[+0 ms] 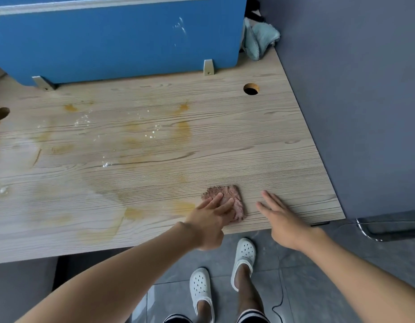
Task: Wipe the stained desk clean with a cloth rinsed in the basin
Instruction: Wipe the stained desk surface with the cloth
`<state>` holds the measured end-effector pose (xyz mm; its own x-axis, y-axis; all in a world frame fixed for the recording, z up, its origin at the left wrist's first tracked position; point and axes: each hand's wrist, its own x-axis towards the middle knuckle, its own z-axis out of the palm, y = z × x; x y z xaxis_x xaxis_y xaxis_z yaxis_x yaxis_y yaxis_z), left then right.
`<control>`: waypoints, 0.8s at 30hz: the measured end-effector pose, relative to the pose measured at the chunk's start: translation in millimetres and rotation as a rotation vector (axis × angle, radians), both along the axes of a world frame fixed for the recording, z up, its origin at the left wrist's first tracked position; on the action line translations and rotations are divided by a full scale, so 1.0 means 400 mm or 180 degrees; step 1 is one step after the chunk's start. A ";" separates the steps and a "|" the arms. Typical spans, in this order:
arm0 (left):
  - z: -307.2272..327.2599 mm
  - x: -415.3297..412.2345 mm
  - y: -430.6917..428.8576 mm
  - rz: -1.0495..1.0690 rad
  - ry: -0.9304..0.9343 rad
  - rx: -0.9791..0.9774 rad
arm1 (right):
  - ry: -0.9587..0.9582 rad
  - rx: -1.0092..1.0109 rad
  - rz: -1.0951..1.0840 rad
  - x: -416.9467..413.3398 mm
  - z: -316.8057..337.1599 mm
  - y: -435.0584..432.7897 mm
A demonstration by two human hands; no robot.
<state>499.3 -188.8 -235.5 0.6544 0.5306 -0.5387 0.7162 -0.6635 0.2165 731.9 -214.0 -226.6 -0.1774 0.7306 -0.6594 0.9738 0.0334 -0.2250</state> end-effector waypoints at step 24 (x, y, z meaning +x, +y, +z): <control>0.027 -0.186 -0.206 0.3005 0.0069 0.0177 | 0.0091 0.0428 0.2678 -0.111 -0.007 0.046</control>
<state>424.7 -271.4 -224.6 -0.0684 0.8612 -0.5036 0.9660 0.1834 0.1824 687.5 -195.7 -229.5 -0.7115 0.4199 -0.5634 0.6068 0.7715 -0.1914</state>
